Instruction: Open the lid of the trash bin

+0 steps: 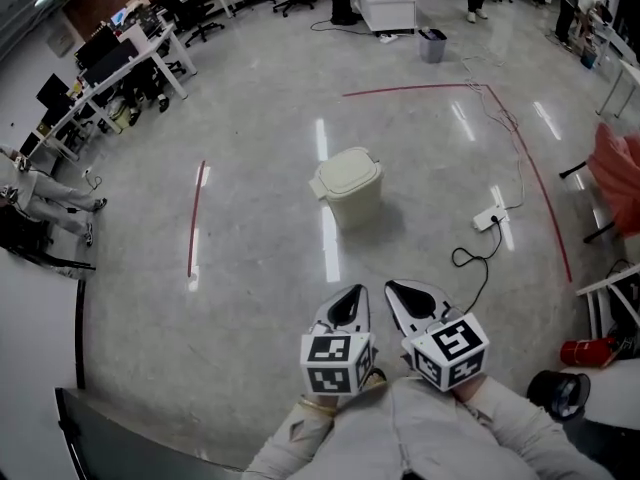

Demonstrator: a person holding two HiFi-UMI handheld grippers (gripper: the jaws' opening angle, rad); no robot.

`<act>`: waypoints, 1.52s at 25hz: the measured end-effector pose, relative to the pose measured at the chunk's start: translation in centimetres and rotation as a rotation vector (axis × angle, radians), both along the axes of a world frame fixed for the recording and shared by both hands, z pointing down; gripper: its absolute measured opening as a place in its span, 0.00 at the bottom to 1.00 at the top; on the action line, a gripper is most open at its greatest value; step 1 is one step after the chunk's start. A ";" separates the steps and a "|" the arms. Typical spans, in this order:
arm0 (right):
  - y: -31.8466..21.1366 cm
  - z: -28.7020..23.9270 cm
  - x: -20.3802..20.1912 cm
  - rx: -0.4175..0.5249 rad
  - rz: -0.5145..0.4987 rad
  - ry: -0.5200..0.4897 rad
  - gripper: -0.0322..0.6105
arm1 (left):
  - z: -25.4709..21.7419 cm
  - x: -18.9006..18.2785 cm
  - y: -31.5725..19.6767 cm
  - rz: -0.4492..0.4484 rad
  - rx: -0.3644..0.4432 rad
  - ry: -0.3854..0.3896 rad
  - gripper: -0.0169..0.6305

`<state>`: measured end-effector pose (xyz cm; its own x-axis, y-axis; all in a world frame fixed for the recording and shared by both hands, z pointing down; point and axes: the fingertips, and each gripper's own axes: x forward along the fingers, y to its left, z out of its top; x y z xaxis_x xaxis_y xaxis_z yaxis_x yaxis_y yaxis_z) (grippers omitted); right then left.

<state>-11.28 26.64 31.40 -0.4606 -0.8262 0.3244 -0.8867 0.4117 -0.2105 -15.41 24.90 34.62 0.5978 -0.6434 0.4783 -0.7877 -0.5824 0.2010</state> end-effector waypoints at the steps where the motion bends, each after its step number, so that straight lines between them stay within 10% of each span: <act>1: -1.2 -0.2 0.5 0.003 -0.003 0.000 0.05 | -0.1 0.5 -1.1 -0.005 0.003 -0.001 0.03; 23: -21.4 -2.0 13.3 0.009 -0.136 0.040 0.05 | -1.4 13.3 -20.2 -0.122 -0.014 0.020 0.03; 38: -27.0 0.3 16.7 -0.034 -0.188 0.004 0.05 | 1.2 15.8 -25.5 -0.198 -0.061 -0.012 0.03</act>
<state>5.39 -0.35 31.68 -0.6043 -0.7144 0.3529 -0.7959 0.5624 -0.2242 0.34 -0.64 35.78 0.4565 -0.7176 0.5259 -0.8881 -0.4029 0.2211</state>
